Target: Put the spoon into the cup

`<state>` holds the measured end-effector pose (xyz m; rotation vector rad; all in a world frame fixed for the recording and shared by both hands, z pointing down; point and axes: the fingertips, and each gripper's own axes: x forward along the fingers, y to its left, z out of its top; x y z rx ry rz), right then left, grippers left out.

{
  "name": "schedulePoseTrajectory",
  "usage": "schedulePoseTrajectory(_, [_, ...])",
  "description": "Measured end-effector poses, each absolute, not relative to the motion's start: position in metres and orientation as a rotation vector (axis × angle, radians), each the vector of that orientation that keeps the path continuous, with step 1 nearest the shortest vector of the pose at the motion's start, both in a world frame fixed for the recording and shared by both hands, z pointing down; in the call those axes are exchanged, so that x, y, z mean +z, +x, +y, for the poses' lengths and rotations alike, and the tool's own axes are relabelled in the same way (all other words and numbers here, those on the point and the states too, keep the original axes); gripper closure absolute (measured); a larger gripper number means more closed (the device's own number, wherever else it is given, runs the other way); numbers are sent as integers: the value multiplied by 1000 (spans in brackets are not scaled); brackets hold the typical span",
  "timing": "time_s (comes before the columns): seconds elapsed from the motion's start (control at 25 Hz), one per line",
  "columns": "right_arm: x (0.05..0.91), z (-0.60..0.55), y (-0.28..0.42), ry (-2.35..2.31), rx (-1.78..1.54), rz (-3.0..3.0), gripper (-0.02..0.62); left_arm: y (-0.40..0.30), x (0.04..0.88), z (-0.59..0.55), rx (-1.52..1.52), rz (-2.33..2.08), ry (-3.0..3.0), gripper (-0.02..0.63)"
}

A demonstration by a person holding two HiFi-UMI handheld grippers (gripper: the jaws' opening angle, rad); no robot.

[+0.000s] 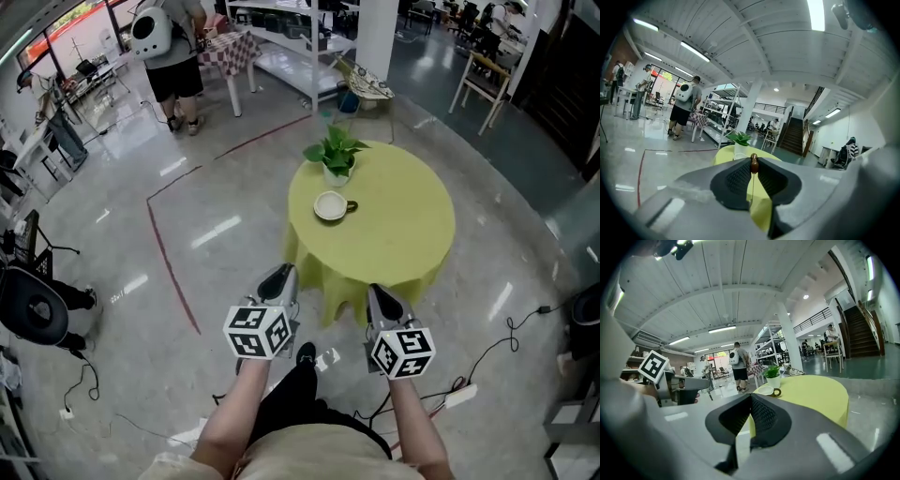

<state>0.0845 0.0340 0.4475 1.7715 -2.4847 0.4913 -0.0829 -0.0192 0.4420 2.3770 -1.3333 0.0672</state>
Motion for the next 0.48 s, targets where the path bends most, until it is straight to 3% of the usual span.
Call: schedulePoseTrajectory(0.48, [460,-36,87,1800,549,-2439,594,-73,448,-96,103,-1281,2386,560])
